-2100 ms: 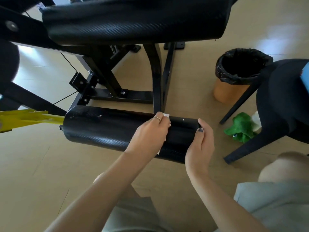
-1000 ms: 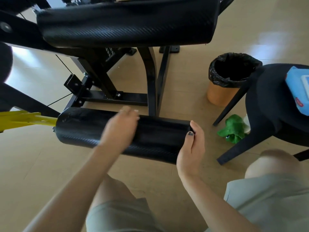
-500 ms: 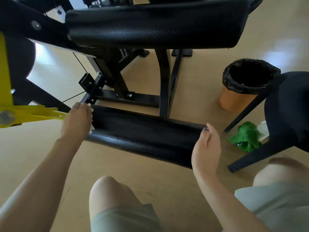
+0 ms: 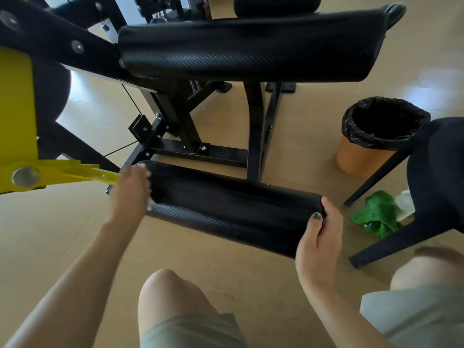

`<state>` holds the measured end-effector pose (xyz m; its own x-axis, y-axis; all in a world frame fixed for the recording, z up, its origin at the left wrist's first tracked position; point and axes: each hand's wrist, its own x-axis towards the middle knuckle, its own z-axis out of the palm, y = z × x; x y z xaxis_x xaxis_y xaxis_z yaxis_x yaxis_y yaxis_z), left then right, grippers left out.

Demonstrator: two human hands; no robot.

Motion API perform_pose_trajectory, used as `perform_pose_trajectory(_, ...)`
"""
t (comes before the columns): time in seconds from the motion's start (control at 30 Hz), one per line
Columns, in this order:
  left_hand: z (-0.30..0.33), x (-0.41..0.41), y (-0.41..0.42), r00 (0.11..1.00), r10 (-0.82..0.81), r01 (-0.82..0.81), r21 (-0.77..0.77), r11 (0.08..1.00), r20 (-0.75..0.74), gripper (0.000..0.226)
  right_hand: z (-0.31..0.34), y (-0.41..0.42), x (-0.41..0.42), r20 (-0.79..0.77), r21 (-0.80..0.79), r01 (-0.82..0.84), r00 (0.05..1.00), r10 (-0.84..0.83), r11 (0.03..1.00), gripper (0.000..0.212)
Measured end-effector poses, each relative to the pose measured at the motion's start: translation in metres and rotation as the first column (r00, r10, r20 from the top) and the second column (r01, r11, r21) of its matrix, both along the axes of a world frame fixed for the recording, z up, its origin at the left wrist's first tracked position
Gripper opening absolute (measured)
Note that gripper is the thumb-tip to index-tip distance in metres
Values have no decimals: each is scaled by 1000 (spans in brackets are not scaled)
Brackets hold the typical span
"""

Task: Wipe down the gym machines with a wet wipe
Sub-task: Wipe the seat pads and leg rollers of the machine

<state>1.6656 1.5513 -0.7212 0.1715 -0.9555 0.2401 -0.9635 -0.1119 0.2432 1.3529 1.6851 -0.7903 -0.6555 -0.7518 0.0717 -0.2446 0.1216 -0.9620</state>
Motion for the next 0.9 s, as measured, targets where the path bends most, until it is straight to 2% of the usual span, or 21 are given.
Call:
perform_pose_trajectory(0.03, 1, 11, -4, 995, 82, -83, -13, 996, -48, 23, 0, -1, 0, 7, -2, 7, 1000, -7, 1000, 39)
perform_pose_trajectory(0.17, -8, -5, 2, 971, 173, -184, -48, 982, -167, 20, 0, -6, 1, 64, -7, 53, 997, -53, 999, 37)
perform_pose_trajectory(0.2, -11, -18, 11, 966, 142, -160, -67, 985, -215, 17, 1, -7, 1, 77, -3, 61, 995, -61, 998, 37)
perform_pose_trajectory(0.3, -27, -55, 46, 947, -114, 99, -64, 993, -299, 12, 1, -9, -1, 103, 5, 74, 992, -74, 997, 36)
perform_pose_trajectory(0.33, -30, -69, 61, 921, -159, 183, 34, 982, -357, 21, 1, -10, -2, 107, 7, 75, 991, -75, 997, 35)
perform_pose_trajectory(0.37, -34, -73, 69, 885, -160, 193, 33, 981, -438, 35, 1, -11, -2, 106, 8, 76, 991, -76, 997, 35)
perform_pose_trajectory(0.4, -38, -70, 68, 886, -128, 184, 84, 979, -446, 45, 1, -11, -2, 102, 8, 76, 992, -77, 997, 35)
perform_pose_trajectory(0.43, -41, -64, 63, 896, -122, 179, 96, 979, -427, 44, 0, -11, -2, 92, 9, 76, 993, -76, 997, 35)
perform_pose_trajectory(0.47, -38, -58, 58, 899, -133, 160, 32, 987, -417, 34, 0, -11, -2, 79, 10, 72, 994, -73, 997, 35)
perform_pose_trajectory(0.5, -28, -51, 48, 944, -133, 133, -20, 991, -301, 23, 0, -11, -2, 66, 12, 67, 996, -67, 998, 36)
perform_pose_trajectory(0.53, -20, -42, 37, 963, -41, 24, -67, 997, -266, 20, -1, -10, -2, 57, 14, 59, 997, -60, 998, 37)
perform_pose_trajectory(0.63, -11, -30, 6, 982, 71, -91, -106, 990, -175, 22, 0, -7, -1, 46, 3, 50, 998, -50, 999, 38)
perform_pose_trajectory(0.67, -9, -37, 2, 962, 85, -114, -101, 988, -258, 24, 0, -7, -1, 45, 0, 46, 998, -46, 999, 38)
perform_pose_trajectory(0.73, -19, -67, 15, 950, -32, 34, 1, 999, -310, 28, -1, -7, -1, 43, -8, 47, 998, -46, 999, 37)
perform_pose_trajectory(0.77, -26, -82, 24, 933, -147, 158, 9, 987, -328, 28, -2, -6, -3, 37, -10, 46, 998, -46, 999, 37)
perform_pose_trajectory(0.8, -32, -94, 34, 898, -192, 232, 56, 971, -395, 26, -3, -5, -4, 28, -10, 39, 999, -39, 999, 37)
perform_pose_trajectory(0.83, -42, -95, 35, 882, -296, 311, -18, 950, -366, 27, -3, -4, -6, 19, -9, 26, 999, -26, 1000, 37)
perform_pose_trajectory(0.87, -33, -92, 39, 865, -251, 301, 49, 952, -435, 27, -4, -4, -7, 14, -7, 6, 1000, -6, 1000, 37)
perform_pose_trajectory(0.9, -33, -79, 36, 886, -223, 249, 12, 968, -406, 24, -4, -3, -9, 9, -2, -13, 1000, 13, 1000, 38)
